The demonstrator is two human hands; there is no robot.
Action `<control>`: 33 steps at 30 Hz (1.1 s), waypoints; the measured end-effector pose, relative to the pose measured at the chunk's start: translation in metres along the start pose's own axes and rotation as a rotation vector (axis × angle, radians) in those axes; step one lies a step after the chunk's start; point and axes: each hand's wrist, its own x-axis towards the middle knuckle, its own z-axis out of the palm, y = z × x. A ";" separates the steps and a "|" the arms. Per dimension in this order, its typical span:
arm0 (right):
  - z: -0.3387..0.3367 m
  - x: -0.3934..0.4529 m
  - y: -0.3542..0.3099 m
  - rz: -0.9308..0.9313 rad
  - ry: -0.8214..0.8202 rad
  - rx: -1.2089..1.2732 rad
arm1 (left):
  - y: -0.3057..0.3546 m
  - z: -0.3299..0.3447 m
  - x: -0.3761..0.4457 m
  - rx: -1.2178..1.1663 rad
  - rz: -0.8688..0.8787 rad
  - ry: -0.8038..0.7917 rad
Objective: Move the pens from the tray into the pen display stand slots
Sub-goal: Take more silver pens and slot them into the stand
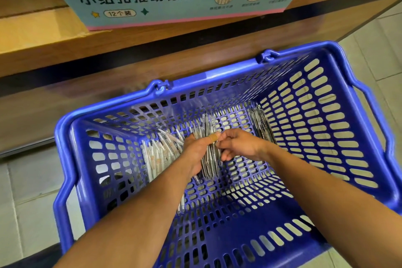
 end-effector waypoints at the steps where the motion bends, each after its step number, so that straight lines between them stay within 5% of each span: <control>1: 0.003 0.000 0.001 0.002 0.003 -0.008 | 0.000 0.000 0.000 -0.019 -0.004 -0.001; 14: -0.007 0.000 0.005 -0.002 -0.035 -0.135 | -0.004 0.002 -0.003 0.129 0.035 0.029; 16: -0.020 0.005 0.011 0.005 0.189 -0.200 | -0.003 0.003 -0.005 0.123 0.005 0.027; 19: -0.037 0.010 0.025 0.075 0.828 -0.556 | -0.003 0.003 -0.006 0.119 -0.052 0.006; 21: -0.039 0.007 0.033 0.173 0.964 -0.712 | -0.002 0.003 -0.006 0.113 -0.066 -0.009; 28: -0.033 0.009 0.043 0.266 0.779 -0.838 | -0.001 0.002 -0.007 0.074 -0.050 -0.022; 33: -0.034 0.001 0.023 0.096 0.436 -0.504 | -0.001 0.002 -0.009 0.056 -0.024 -0.007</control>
